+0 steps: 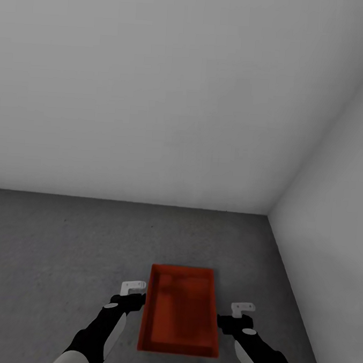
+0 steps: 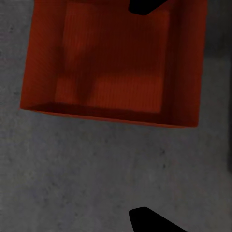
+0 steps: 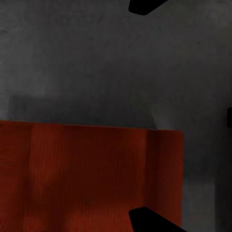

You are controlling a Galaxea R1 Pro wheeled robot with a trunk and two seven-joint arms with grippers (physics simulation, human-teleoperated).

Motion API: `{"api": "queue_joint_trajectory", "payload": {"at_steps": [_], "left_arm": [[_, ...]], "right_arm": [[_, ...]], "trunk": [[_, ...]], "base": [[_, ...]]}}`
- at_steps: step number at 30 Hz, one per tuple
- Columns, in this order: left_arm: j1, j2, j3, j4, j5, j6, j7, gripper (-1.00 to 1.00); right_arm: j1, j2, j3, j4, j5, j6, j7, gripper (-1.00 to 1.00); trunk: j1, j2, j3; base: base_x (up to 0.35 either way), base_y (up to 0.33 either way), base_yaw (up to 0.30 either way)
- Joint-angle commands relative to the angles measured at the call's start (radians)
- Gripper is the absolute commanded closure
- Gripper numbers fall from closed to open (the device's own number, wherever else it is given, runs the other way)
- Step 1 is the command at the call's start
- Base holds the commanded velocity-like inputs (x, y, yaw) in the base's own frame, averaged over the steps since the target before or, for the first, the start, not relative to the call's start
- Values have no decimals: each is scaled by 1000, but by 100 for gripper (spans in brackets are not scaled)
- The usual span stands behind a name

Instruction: Move the two storage containers from the living room to the garage. In the garage, place one container on the floor and stack the other container on top of it (either order is fine).

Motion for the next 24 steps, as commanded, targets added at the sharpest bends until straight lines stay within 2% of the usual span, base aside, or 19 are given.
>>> {"api": "queue_joint_trajectory", "payload": {"at_steps": [1,24], "left_arm": [[0,-1,2,-2,3,6,2,-100],[0,-1,2,-2,3,6,2,-100]], "right_arm": [[0,-1,9,-2,-7,3,-7,-100],[0,-1,13,-3,-7,3,-7,-100]], "trunk": [[0,0,1],[0,0,25]], "base": [[0,0,0],[0,0,0]]}}
